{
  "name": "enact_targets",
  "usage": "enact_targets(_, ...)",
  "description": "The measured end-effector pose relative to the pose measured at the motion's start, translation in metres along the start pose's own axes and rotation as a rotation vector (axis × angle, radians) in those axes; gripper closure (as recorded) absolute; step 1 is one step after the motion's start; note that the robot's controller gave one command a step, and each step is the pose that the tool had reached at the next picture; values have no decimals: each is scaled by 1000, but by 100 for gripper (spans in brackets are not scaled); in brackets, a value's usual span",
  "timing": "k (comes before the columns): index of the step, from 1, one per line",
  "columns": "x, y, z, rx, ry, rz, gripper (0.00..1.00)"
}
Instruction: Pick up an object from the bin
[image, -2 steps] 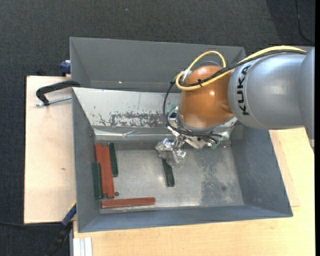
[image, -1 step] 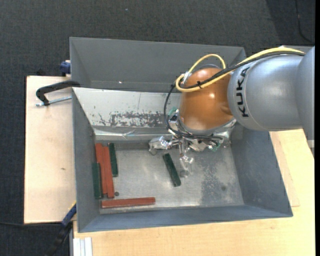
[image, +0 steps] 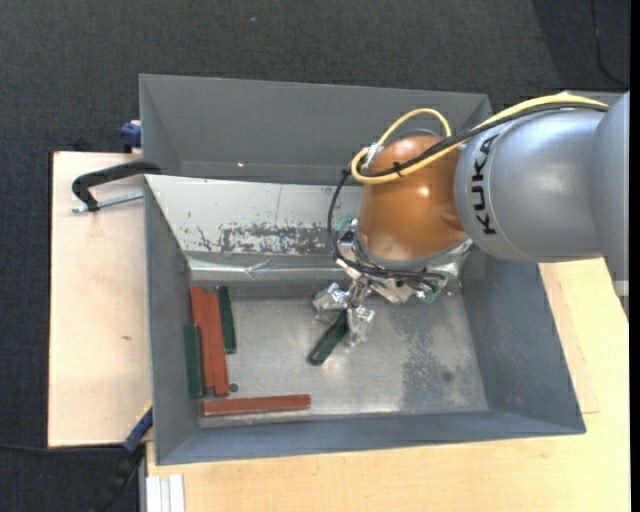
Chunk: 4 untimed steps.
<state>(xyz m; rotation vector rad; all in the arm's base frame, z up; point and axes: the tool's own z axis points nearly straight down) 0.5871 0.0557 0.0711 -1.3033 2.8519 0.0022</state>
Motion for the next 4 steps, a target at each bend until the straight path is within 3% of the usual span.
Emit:
enact_targets(1, 0, 0, 0, 0, 0, 0, 100)
enact_targets(2, 20, 7, -35, -1, 2, -220, 100)
enact_targets(3, 20, 7, -35, -1, 2, -220, 100)
enact_targets(4, 15, 17, -145, 0, 0, -263, 100)
